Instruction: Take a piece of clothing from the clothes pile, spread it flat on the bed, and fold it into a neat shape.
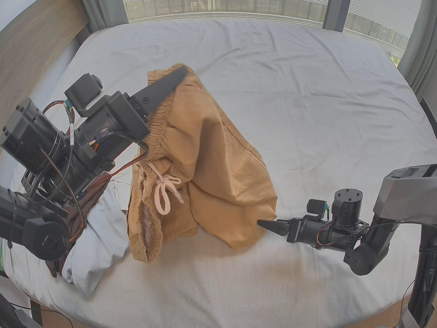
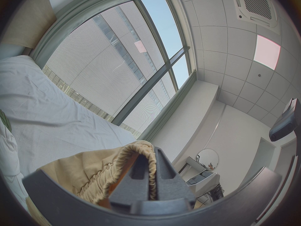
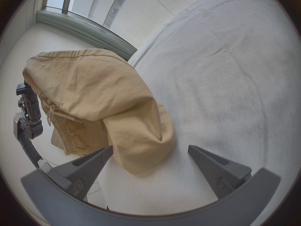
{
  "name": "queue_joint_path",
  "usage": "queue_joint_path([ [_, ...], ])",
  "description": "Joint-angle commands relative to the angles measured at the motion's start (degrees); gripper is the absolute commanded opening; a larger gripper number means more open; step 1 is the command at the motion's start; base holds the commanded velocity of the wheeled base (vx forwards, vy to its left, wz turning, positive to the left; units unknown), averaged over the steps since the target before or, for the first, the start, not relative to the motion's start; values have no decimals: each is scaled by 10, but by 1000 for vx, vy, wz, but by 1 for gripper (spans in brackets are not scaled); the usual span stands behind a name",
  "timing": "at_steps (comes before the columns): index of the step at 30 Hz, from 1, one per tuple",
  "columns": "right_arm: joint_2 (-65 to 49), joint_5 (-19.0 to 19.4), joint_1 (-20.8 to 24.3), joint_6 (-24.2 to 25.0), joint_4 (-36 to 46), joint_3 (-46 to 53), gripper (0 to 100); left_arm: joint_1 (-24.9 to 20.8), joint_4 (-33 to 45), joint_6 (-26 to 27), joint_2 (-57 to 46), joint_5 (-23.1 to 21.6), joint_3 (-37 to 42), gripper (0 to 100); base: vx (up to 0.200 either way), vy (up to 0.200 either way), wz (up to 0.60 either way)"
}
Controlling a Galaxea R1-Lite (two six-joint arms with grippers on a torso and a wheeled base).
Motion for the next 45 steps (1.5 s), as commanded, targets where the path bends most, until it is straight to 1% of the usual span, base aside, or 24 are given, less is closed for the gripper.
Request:
queue_joint_path([
  [1,41,0,1,23,-33,-13,100,0,0,0,-1,0,1,0,0,0,0],
  [7,55,2,1,33,-62,-23,100,0,0,0,-1,0,1,0,0,0,0],
  [9,60,5,1,62,-88,-23,100,0,0,0,-1,0,1,0,0,0,0],
  [10,60,6,1,75,-93,-24,0,-1,0,0,-1,0,1,0,0,0,0],
  [13,56,9,1,108,-94,-25,0,-1,0,0,-1,0,1,0,0,0,0],
  [17,46,20,-6,114,-95,-17,0,-2,0,-1,-3,0,0,0,0,0,0],
  [24,-12,22,-16,115,-95,3,0,-2,0,-3,-3,2,-5,0,0,0,0],
  [26,-66,35,-27,114,-94,19,0,-2,0,-3,-3,2,-4,0,0,0,0],
  [28,-66,35,-27,114,-94,19,0,-2,0,-3,-3,2,-4,0,0,0,0],
  [29,-118,53,-35,113,-93,36,0,-2,-1,-4,-3,3,-4,0,0,0,0],
  [31,-153,65,-41,116,-93,47,0,-2,-1,-10,-3,3,-4,0,0,0,0],
  [33,-188,69,-51,116,-92,54,0,-2,-1,-21,-5,4,-1,0,0,0,0],
  [36,-209,70,-60,116,-89,58,0,2,-1,-24,-3,4,3,0,0,0,0],
  [38,-231,70,-70,115,-77,58,0,11,0,-24,1,4,15,0,0,0,0],
  [40,-255,70,-78,115,-45,58,0,32,1,-24,2,-3,35,0,0,0,0],
  [43,-271,70,-76,110,-5,59,0,41,1,-24,6,-3,56,0,0,0,0],
  [45,-269,69,-72,93,13,63,0,54,0,-23,13,-2,70,0,0,0,0],
])
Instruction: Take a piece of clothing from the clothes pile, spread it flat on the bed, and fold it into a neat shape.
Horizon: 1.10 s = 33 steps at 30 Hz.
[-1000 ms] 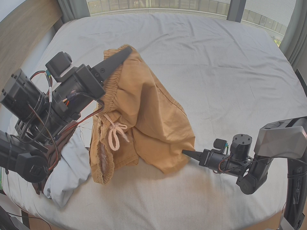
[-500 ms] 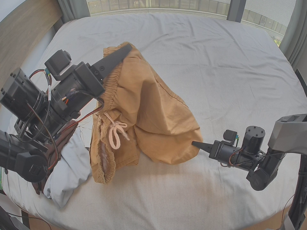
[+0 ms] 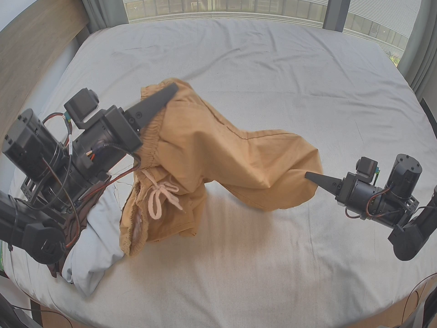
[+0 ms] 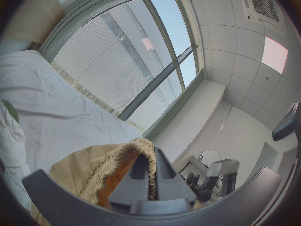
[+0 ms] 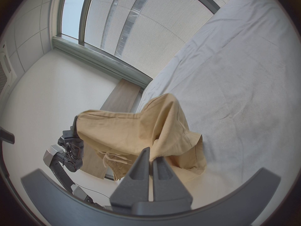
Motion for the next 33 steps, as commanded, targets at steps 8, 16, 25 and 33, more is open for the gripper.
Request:
queue_joint_path([
  [8,51,-1,36,-97,30,37,0,56,-5,2,51,-2,45,0,0,0,0],
  [16,138,3,46,-140,17,58,0,56,-26,1,51,-2,41,0,0,0,0],
  [25,215,6,46,-148,-82,81,100,58,-27,3,51,-2,35,0,0,0,0],
  [33,215,21,32,-114,-83,37,100,65,-39,3,52,-3,36,0,0,0,0],
])
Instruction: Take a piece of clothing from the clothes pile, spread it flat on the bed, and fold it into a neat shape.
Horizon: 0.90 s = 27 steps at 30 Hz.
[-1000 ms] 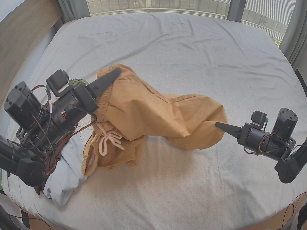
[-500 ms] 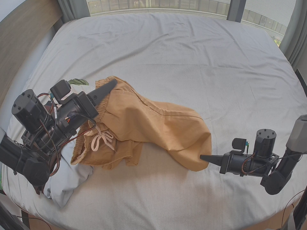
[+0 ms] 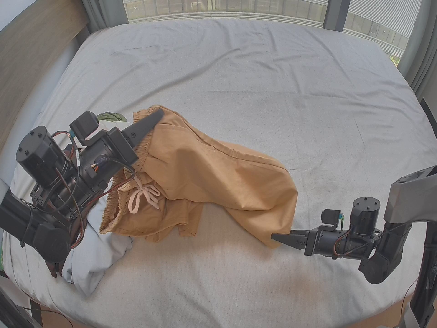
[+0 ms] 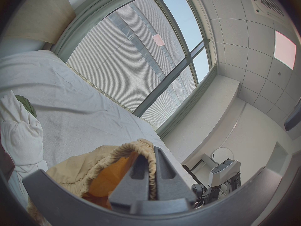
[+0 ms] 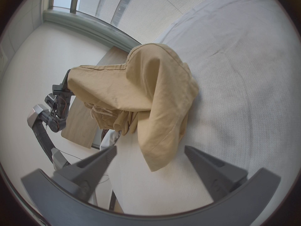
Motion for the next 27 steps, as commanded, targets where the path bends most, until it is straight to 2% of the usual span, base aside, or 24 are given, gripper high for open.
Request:
queue_joint_path([
  [1,9,10,-8,27,0,-22,100,3,-6,0,1,-4,0,0,0,0,0],
  [12,13,13,-8,157,-1,-94,100,3,-16,0,1,-13,3,0,0,0,0],
  [19,35,13,2,169,-1,-126,100,4,-16,0,1,-13,3,0,0,0,0],
  [27,-20,13,-20,189,-2,-109,100,11,-16,0,2,-13,1,0,0,0,0],
])
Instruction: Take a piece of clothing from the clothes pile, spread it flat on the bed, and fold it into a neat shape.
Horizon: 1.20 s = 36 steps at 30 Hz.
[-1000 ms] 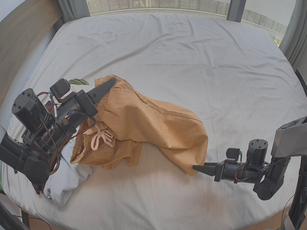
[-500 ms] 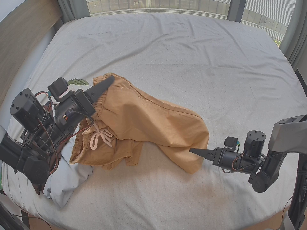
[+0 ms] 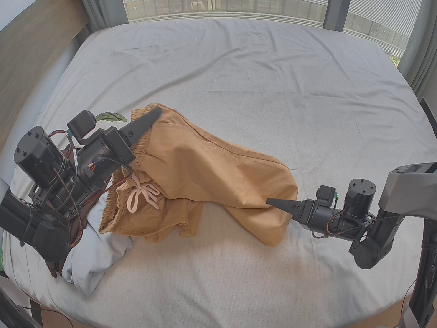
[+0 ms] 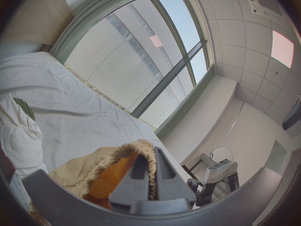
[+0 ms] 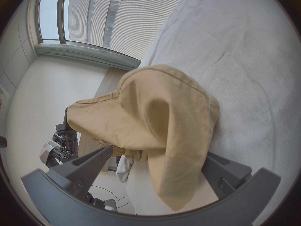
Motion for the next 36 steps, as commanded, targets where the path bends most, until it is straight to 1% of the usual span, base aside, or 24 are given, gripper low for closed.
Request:
queue_joint_path([
  [1,-44,0,-17,7,0,12,100,5,0,0,1,-1,-1,0,0,0,0],
  [5,-69,0,-35,19,1,11,100,11,-2,1,7,0,-2,0,0,0,0],
  [9,-74,4,-63,19,2,9,100,14,-4,1,7,-1,-2,0,0,0,0],
  [13,-67,27,-92,16,2,13,100,14,-4,0,7,-1,-2,0,0,0,0],
  [17,-50,31,-104,15,2,10,100,13,-4,1,7,-1,-2,0,0,0,0],
  [28,30,29,-98,-3,2,-17,100,13,-4,1,4,-1,-2,0,0,0,0],
  [35,71,28,-79,-1,2,-74,100,11,-4,1,4,-1,-2,0,0,0,0],
  [36,77,28,-75,0,1,-94,100,11,-4,1,4,-1,-1,0,0,0,0],
])
